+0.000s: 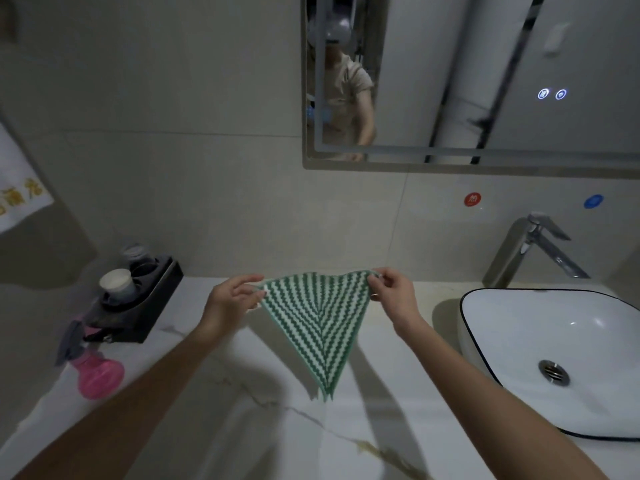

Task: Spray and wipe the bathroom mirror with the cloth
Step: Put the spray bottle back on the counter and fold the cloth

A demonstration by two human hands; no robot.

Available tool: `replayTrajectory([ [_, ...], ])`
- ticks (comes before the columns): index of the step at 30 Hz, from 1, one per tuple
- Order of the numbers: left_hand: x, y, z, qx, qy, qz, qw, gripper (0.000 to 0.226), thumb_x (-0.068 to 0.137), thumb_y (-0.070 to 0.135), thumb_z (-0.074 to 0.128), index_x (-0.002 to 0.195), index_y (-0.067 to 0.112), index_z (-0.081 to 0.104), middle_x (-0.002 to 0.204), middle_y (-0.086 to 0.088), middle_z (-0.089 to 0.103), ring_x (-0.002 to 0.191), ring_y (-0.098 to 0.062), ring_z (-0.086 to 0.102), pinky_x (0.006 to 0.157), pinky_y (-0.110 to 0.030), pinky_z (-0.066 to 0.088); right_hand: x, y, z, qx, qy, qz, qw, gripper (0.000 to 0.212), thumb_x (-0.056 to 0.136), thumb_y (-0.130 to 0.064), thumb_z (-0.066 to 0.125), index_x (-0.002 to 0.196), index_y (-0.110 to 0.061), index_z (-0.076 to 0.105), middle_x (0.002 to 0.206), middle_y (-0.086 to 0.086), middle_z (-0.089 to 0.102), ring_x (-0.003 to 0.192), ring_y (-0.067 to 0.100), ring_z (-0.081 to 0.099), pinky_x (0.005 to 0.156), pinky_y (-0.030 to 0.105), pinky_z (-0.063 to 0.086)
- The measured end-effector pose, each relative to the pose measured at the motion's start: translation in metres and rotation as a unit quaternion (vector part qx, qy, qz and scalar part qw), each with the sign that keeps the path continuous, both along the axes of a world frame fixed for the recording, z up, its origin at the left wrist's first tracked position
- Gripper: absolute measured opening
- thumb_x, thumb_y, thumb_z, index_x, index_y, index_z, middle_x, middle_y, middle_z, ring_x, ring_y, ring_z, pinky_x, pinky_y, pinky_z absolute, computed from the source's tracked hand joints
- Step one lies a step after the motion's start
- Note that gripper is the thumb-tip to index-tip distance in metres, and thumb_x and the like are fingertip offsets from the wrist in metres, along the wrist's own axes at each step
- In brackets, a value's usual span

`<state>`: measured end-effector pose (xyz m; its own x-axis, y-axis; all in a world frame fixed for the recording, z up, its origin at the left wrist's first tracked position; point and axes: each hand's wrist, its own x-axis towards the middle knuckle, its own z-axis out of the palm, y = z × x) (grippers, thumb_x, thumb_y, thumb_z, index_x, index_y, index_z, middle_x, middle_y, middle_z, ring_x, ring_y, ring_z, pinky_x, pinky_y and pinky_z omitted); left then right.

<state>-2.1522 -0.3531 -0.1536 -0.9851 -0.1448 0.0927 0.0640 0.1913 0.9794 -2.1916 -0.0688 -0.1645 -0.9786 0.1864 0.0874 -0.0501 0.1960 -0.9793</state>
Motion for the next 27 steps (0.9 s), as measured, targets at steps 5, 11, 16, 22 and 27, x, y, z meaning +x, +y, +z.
replayTrajectory([
  [5, -0.002, -0.015, -0.015, -0.086, -0.04, 0.014, 0.995, 0.017, 0.082, 0.004, 0.069, 0.081, 0.021, 0.071, 0.076, -0.001, 0.07, 0.074, -0.022, 0.063, 0.075, -0.031, 0.049, -0.002, 0.027, -0.003, 0.019, -0.005, -0.003, 1.0, 0.023, 0.089, 0.001, 0.06, 0.078, -0.019, 0.066, 0.071, 0.002, 0.063, 0.073, 0.022, 0.059, 0.072, 0.039, 0.05],
  [11, -0.003, -0.008, -0.017, -0.122, -0.015, 0.021, 0.992, 0.014, 0.083, 0.004, 0.067, 0.081, 0.017, 0.07, 0.062, 0.023, 0.068, 0.062, 0.006, 0.06, 0.062, -0.012, 0.044, 0.001, 0.035, -0.01, 0.049, -0.005, -0.009, 0.999, 0.024, 0.087, -0.002, 0.063, 0.077, -0.024, 0.068, 0.077, 0.002, 0.069, 0.077, 0.02, 0.064, 0.082, 0.045, 0.053],
  [16, -0.006, -0.01, -0.016, -0.125, -0.011, 0.024, 0.992, 0.015, 0.084, 0.01, 0.066, 0.08, 0.023, 0.072, 0.069, 0.023, 0.07, 0.065, 0.007, 0.062, 0.065, -0.016, 0.046, 0.006, 0.045, -0.015, 0.045, -0.007, -0.003, 0.999, 0.018, 0.087, -0.004, 0.064, 0.08, -0.02, 0.069, 0.076, 0.008, 0.069, 0.077, 0.024, 0.065, 0.082, 0.048, 0.053],
  [22, -0.014, -0.003, -0.02, -0.109, 0.019, 0.038, 0.993, 0.012, 0.083, 0.004, 0.067, 0.082, 0.015, 0.071, 0.067, 0.014, 0.069, 0.061, 0.003, 0.06, 0.061, -0.009, 0.045, 0.002, 0.047, -0.011, 0.067, -0.002, -0.009, 0.998, 0.015, 0.087, -0.007, 0.066, 0.079, -0.019, 0.069, 0.068, 0.004, 0.063, 0.069, 0.016, 0.058, 0.072, 0.034, 0.047],
  [27, -0.027, 0.007, -0.025, -0.034, -0.015, 0.069, 0.997, 0.009, 0.085, 0.003, 0.064, 0.088, 0.009, 0.07, 0.057, 0.012, 0.067, 0.05, 0.003, 0.057, 0.049, -0.01, 0.043, -0.01, 0.045, -0.005, 0.079, -0.002, -0.018, 0.997, 0.016, 0.086, -0.008, 0.066, 0.078, -0.022, 0.068, 0.072, 0.004, 0.065, 0.072, 0.017, 0.059, 0.074, 0.033, 0.046],
])
